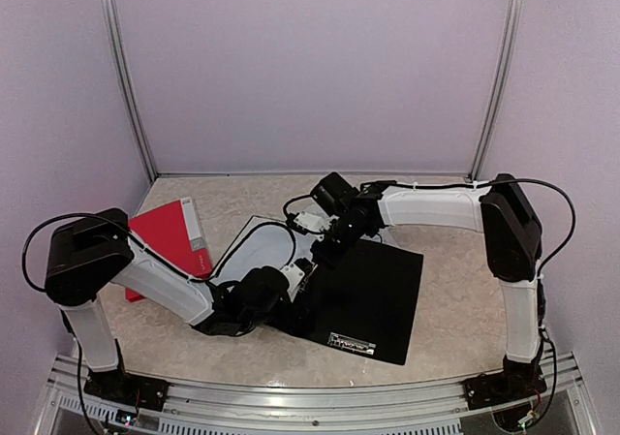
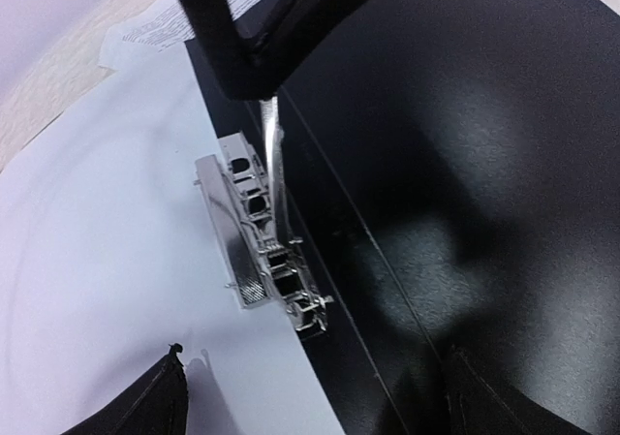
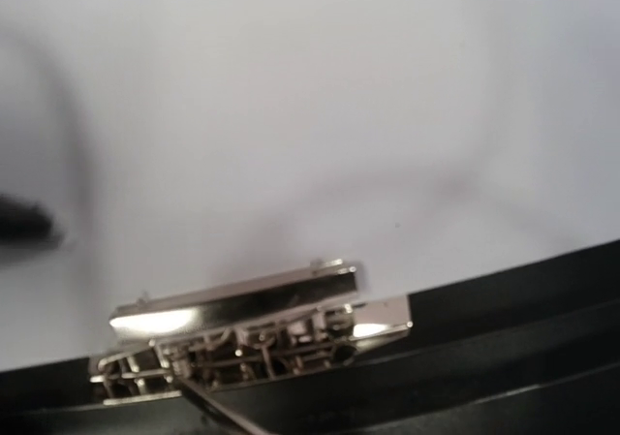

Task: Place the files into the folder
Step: Clamp the file and folder together.

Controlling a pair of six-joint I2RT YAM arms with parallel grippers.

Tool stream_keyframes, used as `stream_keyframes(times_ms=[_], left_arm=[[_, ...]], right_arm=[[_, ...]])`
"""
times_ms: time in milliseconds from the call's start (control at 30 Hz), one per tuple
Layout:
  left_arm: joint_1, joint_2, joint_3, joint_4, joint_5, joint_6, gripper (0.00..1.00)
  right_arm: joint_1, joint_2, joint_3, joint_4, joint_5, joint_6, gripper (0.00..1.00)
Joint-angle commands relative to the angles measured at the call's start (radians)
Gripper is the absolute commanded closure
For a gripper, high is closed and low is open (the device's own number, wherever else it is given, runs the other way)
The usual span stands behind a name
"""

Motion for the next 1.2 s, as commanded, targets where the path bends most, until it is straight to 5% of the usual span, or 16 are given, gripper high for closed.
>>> stream_keyframes(times_ms=[0, 533, 733, 1167], left_arm=[[-0.029, -0.026, -0.059, 0.170, 0.040, 0.093, 0.13], [-0.063, 0.077, -0.175, 0.600, -0.034, 0.348, 0.17], [-0.061, 0.027, -0.210, 0.585, -0.078, 0.349, 0.17], [0.078, 0.073, -0.135, 0.487, 0.063, 0.256, 0.23]], right_arm=[[0.006, 0.024, 0.038, 0.007, -0.034, 0.053, 1.00], [0.005, 0.036, 0.083, -0.028, -0.042, 0.088, 1.00], [0.005, 0.038, 0.079, -0.025, -0.053, 0.088, 1.00], [0.006, 0.047, 0.085, -0.019, -0.061, 0.083, 1.00]])
